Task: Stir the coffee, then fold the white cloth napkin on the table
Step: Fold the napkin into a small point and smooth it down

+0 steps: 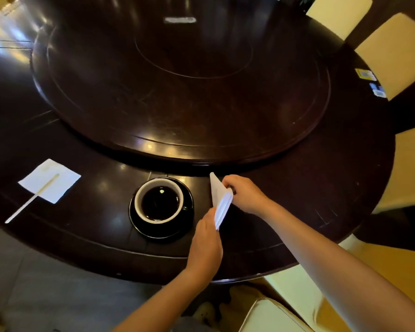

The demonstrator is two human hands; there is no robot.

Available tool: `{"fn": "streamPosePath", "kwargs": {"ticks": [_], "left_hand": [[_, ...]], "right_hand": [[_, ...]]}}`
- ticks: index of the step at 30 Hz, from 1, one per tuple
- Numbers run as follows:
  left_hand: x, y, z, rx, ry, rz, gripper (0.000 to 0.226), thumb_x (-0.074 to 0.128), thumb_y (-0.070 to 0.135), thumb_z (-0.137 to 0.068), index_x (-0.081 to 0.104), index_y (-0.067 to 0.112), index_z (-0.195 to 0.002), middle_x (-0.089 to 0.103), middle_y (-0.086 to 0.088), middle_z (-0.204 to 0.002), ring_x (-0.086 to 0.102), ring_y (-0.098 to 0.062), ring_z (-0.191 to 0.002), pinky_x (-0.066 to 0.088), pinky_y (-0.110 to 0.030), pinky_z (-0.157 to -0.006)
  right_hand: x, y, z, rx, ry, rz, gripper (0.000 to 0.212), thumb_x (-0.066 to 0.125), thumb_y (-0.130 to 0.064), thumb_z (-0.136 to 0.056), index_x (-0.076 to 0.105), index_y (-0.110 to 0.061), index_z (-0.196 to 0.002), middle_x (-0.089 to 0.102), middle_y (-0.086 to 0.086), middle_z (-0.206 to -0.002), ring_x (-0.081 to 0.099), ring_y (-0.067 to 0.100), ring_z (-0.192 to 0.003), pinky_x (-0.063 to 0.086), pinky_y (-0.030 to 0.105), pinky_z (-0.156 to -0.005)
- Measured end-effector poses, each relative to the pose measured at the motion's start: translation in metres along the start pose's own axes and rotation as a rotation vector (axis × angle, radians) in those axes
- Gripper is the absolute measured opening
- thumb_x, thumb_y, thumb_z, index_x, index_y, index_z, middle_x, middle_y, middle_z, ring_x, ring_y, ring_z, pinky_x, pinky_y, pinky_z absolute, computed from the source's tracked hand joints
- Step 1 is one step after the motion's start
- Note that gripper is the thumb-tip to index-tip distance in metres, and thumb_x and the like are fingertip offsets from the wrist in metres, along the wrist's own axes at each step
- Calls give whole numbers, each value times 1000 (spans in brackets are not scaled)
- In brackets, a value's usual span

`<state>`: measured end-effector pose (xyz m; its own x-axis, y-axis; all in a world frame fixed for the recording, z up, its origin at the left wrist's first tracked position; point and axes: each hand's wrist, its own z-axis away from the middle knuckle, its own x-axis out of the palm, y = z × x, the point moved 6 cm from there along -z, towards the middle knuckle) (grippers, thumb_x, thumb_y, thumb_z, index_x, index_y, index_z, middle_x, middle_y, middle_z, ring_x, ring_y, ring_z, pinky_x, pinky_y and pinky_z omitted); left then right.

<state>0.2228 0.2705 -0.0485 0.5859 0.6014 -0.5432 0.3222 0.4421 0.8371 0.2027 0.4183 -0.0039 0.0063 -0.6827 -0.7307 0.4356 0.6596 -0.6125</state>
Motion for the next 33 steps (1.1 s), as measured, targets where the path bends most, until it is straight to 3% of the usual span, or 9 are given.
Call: {"fn": "streamPosePath", "kwargs": {"ticks": [4,7,10,18,26,33], "left_hand": [[-5,-2,2,-83,56,35,46,48,6,-92,36,10,-137,47,-7,-129,48,-20,-117,47,-29,-96],[-1,-9,14,-112,84,-148,45,53,11,-89,41,11,-132,46,-6,-126,45,-21,-116,46,-31,-94],[1,-18,30,-187,156,-251,39,59,14,-85,49,10,-123,53,-8,-111,49,-24,-103,47,-37,-87],[-2,-18,35,-273,230,-191,11,61,13,-84,52,11,-91,47,1,-86,49,-20,-90,35,-26,-78],[-2,-14,37,-290,262,-254,19,62,18,-84,44,18,-78,45,4,-79,49,-18,-82,28,-24,-69],[6,-5,44,-329,256,-236,19,61,26,-87,43,22,-80,46,8,-79,43,-11,-78,32,-23,-70]], "right_hand": [[4,-6,-12,-33,42,53,16,52,-2,-84,54,-16,-78,54,1,-87,52,17,-76,42,29,-64],[14,4,-14,-22,-4,145,10,52,-5,-86,55,-15,-85,50,-2,-89,51,15,-77,41,28,-66],[22,12,-14,-76,-73,199,10,55,-7,-87,57,-15,-94,50,1,-99,53,18,-85,45,33,-73],[15,24,-22,-63,-118,302,13,52,-7,-86,64,-6,-91,55,10,-103,54,27,-95,48,43,-83],[12,31,-27,-53,-157,378,17,50,-8,-87,63,-9,-97,50,10,-109,53,29,-94,47,44,-86],[4,39,-29,9,-11,481,12,49,-9,-87,57,-12,-97,46,9,-118,46,30,-104,42,41,-86]]}}
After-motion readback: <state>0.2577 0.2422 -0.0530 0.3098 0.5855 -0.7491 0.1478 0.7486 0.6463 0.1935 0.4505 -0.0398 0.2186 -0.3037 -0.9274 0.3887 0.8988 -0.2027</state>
